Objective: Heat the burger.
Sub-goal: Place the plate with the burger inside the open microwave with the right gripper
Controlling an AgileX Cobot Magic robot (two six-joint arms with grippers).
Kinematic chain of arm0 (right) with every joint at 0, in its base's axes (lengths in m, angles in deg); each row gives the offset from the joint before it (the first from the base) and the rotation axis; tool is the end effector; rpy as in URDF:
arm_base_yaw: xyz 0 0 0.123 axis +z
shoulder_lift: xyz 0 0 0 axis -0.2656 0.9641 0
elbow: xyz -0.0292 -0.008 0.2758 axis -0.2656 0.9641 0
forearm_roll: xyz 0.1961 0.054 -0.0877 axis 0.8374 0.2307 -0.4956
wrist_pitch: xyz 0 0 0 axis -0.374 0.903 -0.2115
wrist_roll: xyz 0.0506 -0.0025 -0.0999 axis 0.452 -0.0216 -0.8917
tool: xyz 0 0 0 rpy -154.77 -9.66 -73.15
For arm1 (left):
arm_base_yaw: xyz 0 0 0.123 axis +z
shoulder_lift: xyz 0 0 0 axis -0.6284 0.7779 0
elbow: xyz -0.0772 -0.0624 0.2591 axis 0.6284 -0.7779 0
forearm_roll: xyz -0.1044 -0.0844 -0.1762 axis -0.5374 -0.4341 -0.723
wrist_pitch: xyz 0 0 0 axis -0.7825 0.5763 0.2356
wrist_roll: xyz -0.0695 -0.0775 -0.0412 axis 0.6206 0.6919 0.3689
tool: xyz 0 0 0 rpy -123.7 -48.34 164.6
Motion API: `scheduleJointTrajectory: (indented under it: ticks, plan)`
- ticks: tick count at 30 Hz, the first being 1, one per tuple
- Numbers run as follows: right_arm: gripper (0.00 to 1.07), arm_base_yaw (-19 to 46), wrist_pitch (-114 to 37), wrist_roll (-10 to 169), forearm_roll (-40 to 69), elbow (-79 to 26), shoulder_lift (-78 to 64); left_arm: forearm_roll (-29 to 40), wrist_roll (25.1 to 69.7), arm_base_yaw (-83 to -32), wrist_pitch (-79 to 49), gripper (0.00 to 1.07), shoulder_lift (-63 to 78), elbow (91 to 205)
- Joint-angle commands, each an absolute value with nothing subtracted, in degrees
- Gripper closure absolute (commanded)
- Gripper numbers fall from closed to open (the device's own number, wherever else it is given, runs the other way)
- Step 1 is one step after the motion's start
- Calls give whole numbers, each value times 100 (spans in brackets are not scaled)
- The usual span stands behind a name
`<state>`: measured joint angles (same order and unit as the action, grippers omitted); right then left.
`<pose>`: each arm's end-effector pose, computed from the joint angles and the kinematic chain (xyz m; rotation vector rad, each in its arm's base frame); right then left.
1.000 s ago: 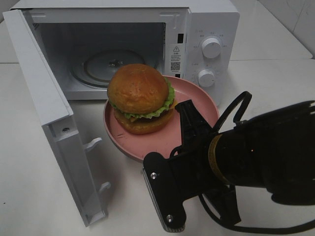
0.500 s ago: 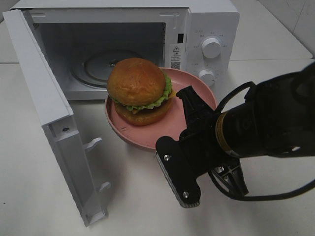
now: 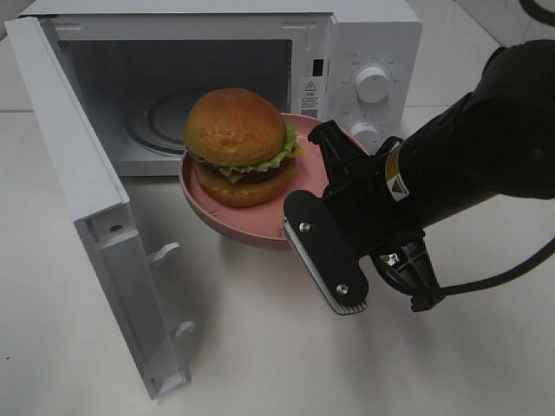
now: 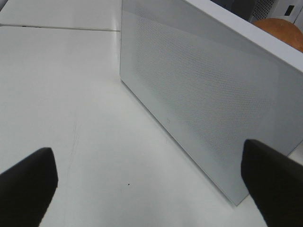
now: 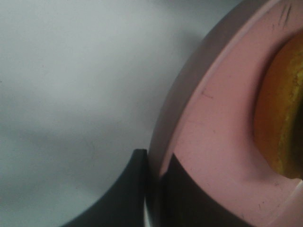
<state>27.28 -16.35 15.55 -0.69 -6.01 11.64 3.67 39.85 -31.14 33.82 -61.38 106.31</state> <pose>0.2164 0.1868 0.2019 -2.2443 1.2064 -0.3826 -0.0037 -0.0279 0.2583 0.0721 1.9867 -0.1231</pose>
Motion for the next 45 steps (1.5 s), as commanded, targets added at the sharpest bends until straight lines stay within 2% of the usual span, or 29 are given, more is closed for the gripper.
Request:
scheduleJointTrajectory:
  ticks: [1,7,30,45]
  plan:
    - [107,2516,-1709,77,1071,-831,1096,333,3968,-3091,3365,9,-6178,10614]
    - [107,2235,-1509,-1127,2228,-962,1113,333,3968,-3091,3365,9,-6178,10614]
    - [107,2149,-1744,-1150,2200,-1008,1291,333,3979,-3091,3365,9,-6178,10614]
    - [107,2212,-1829,-1144,2188,-1787,2110,333,3973,-3091,3365,9,-6178,10614]
